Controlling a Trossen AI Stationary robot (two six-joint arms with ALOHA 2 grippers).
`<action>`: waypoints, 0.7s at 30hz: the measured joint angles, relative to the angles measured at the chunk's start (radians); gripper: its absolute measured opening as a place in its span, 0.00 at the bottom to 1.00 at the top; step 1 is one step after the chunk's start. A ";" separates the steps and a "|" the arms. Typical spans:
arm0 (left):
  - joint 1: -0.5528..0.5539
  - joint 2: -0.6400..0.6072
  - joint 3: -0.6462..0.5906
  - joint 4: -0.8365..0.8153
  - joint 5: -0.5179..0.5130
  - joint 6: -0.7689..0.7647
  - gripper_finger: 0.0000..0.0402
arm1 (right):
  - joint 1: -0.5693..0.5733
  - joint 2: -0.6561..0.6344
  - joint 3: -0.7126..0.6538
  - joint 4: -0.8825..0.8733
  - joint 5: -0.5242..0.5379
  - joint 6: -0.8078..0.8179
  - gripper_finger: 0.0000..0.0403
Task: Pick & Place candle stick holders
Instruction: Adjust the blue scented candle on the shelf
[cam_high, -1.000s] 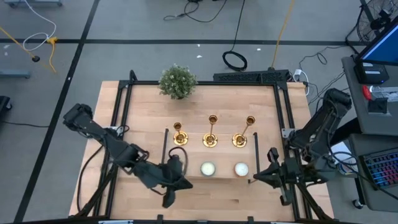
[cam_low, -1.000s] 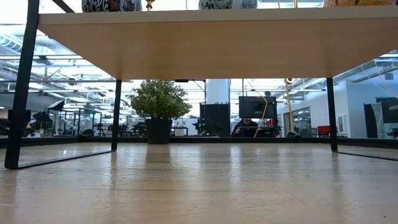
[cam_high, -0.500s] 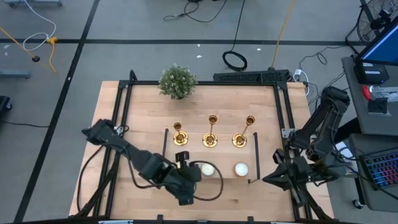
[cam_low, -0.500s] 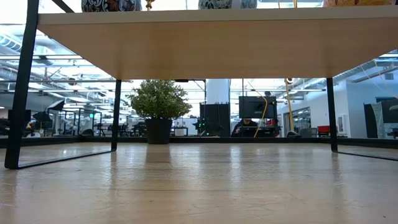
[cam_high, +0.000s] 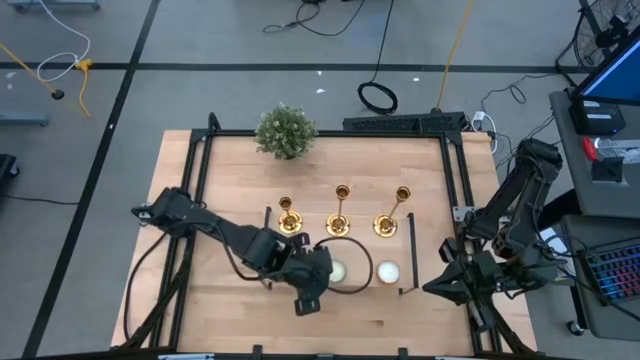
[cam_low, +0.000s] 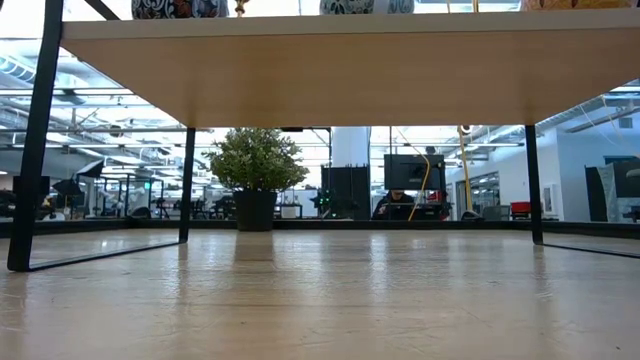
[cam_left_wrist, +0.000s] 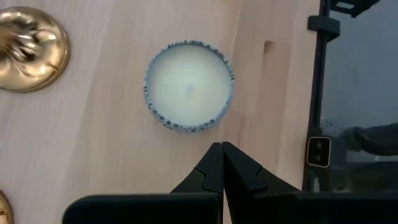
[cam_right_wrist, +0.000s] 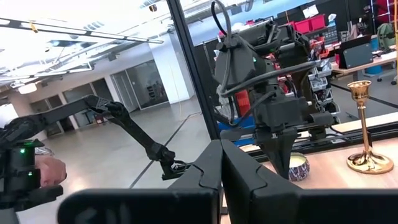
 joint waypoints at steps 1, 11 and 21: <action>0.003 0.000 0.000 -0.006 0.006 0.003 0.00 | 0.000 0.000 0.000 0.000 0.000 0.000 0.00; 0.027 0.003 0.000 -0.012 0.025 0.051 0.00 | 0.000 0.000 0.000 0.000 -0.001 0.000 0.00; 0.036 0.022 0.000 -0.030 0.052 0.073 0.00 | 0.000 0.000 0.000 0.000 -0.001 0.000 0.00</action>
